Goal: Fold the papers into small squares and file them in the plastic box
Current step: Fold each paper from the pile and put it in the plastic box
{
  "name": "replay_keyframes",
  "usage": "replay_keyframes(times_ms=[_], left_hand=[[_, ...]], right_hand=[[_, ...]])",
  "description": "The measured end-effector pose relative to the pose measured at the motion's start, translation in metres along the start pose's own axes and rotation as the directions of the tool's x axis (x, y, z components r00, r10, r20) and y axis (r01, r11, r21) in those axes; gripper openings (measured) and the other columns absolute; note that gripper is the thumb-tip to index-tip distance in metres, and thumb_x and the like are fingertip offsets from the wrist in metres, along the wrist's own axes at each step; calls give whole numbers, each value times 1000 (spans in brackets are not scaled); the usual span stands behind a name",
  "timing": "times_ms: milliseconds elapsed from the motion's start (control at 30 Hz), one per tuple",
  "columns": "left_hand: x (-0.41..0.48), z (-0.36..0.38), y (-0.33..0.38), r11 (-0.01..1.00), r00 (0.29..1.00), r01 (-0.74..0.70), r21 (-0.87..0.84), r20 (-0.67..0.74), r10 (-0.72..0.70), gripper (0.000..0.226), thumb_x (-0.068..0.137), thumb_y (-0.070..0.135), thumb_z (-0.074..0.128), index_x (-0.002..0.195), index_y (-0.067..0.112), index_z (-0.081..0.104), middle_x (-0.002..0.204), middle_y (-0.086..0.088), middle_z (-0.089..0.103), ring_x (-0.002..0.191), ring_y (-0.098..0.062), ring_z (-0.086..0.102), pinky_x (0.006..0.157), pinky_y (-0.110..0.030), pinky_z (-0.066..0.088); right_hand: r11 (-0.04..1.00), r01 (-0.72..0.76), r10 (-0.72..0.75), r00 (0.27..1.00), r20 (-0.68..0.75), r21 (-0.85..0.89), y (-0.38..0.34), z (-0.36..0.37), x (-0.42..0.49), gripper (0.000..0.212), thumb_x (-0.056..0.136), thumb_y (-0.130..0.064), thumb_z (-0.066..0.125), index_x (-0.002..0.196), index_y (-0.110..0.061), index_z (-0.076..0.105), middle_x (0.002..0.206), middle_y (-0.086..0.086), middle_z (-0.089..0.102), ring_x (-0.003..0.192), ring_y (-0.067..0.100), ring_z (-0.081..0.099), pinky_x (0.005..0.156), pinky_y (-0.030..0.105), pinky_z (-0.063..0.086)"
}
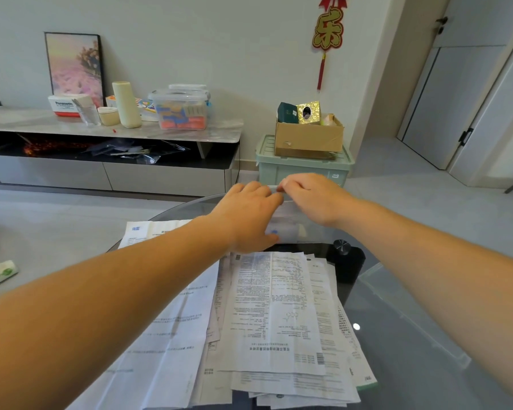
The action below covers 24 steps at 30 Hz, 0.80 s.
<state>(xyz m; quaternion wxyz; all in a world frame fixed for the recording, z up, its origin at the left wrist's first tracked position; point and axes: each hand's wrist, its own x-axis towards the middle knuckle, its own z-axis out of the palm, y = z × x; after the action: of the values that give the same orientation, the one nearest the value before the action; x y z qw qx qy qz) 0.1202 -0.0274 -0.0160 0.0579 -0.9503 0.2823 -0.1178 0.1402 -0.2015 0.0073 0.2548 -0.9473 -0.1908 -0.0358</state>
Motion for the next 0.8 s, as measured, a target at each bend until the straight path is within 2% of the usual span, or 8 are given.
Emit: replay_keyframes(times_ms=[133, 233, 300, 367, 467, 533, 667, 800], left_hand=[[-28, -19, 7, 988, 984, 63, -139, -158, -85, 50, 89, 56, 63, 125, 25, 50, 123, 3, 51, 113, -19, 46, 100, -35, 43], [-69, -33, 24, 958, 995, 70, -278, -53, -88, 31, 91, 53, 63, 111, 31, 51, 111, 11, 56, 102, -11, 52, 91, -30, 50], [-101, -36, 38, 931, 989, 76, -357, 145, -25, 37, 90, 58, 62, 118, 36, 52, 119, 16, 57, 106, -7, 55, 94, -30, 50], [-128, -35, 50, 929, 956, 49, -366, 285, 62, 59, 85, 67, 61, 134, 39, 45, 134, 17, 51, 117, -8, 51, 104, -32, 45], [-150, -28, 65, 943, 942, -34, -331, 303, 141, 75, 83, 70, 61, 145, 37, 34, 144, 16, 42, 125, -9, 41, 108, -25, 31], [-153, -27, 70, 940, 952, -45, -339, 272, 144, 71, 86, 65, 61, 145, 36, 35, 143, 15, 44, 125, -10, 42, 109, -25, 29], [-154, -37, 72, 924, 966, -20, -382, 230, 116, 50, 91, 62, 57, 136, 39, 51, 134, 15, 57, 119, -10, 53, 103, -32, 44], [-163, -61, 78, 947, 994, -106, -303, 3, 112, 23, 100, 43, 53, 113, 34, 68, 113, 15, 67, 99, -7, 61, 89, -30, 52]], right_hand=[[995, -7, 22, 988, -151, 97, -9, -15, -28, 23, 100, -29, 49, 92, -22, 70, 92, -3, 71, 90, 17, 65, 84, 42, 55], [993, 3, 3, 999, -47, 120, -25, -22, -80, 15, 96, -31, 60, 85, -28, 70, 84, -11, 70, 81, 8, 65, 81, 40, 57], [997, 22, -32, 991, 128, 77, -36, -19, -123, 9, 92, -41, 65, 91, -34, 70, 96, -21, 69, 90, -2, 63, 85, 31, 55], [995, 88, -72, 956, 283, -44, -44, -11, -162, 28, 88, -53, 66, 112, -40, 65, 127, -30, 57, 116, -10, 49, 101, 20, 43], [977, 159, -98, 927, 361, -143, -46, 12, -196, 59, 84, -59, 68, 136, -39, 49, 148, -27, 36, 137, -6, 27, 114, 19, 28], [983, 140, -97, 947, 306, -121, -44, 23, -207, 56, 85, -54, 68, 136, -37, 50, 144, -24, 43, 133, -3, 33, 111, 20, 33], [995, 97, -92, 985, 146, -32, -42, 23, -220, 23, 95, -40, 59, 116, -33, 65, 119, -20, 62, 113, -3, 51, 99, 23, 43], [993, 110, -112, 993, -40, -40, -49, 9, -232, 17, 97, -36, 58, 105, -34, 72, 116, -28, 63, 116, -9, 49, 96, 3, 32]])
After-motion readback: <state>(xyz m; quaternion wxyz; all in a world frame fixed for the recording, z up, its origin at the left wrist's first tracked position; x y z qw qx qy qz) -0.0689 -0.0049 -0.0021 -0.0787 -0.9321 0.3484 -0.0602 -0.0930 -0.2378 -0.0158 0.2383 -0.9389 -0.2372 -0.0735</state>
